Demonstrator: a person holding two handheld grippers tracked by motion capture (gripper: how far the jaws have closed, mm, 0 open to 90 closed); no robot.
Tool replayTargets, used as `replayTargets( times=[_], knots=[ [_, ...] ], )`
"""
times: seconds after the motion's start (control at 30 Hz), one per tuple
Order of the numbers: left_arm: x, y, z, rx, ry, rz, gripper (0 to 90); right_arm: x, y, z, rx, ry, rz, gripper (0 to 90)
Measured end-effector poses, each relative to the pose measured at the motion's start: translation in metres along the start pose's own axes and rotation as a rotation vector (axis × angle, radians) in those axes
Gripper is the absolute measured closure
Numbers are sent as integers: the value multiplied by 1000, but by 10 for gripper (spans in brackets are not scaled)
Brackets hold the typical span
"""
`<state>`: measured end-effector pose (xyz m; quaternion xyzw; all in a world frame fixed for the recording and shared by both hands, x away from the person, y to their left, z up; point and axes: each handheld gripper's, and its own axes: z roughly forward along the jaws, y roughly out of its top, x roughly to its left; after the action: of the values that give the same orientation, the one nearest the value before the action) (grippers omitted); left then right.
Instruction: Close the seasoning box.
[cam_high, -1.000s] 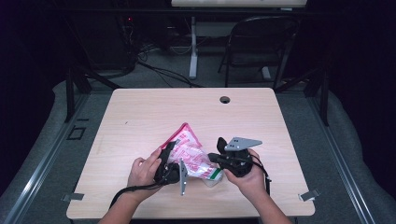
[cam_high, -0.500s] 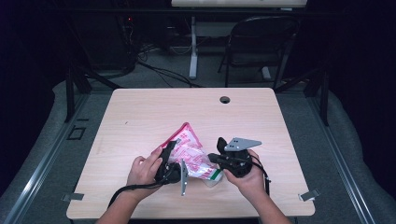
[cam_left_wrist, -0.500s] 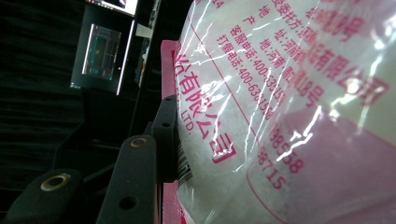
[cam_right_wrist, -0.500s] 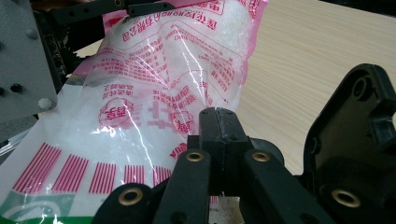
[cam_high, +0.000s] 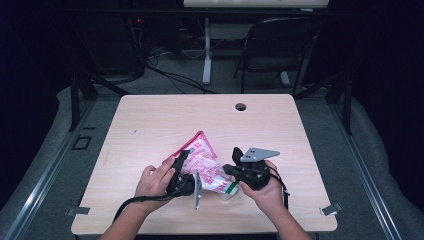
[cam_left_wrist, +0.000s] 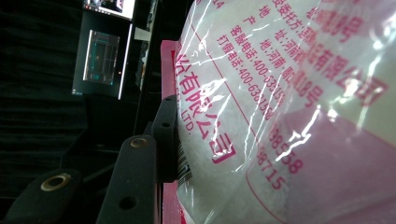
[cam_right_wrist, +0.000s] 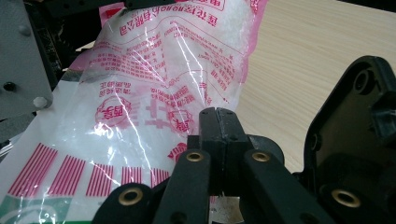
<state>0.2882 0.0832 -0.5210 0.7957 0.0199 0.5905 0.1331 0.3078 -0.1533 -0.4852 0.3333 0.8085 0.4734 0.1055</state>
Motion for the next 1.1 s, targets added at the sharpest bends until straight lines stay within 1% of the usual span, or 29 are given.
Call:
replayTargets(
  times=[0.13, 0.23, 0.87, 1.1],
  knots=[
    [1, 1, 1, -5, 0, 8, 611, 0, 0, 0, 0, -1, 0, 900],
    [2, 2, 0, 4, -7, 23, 611, 0, 0, 0, 0, -1, 1, 900],
    [6, 3, 1, 6, -23, 75, 613, -1, -2, 2, 8, 1, 3, 900],
    [6, 4, 1, 6, -27, 84, 614, -1, -3, 2, 10, 0, 0, 900]
  ],
)
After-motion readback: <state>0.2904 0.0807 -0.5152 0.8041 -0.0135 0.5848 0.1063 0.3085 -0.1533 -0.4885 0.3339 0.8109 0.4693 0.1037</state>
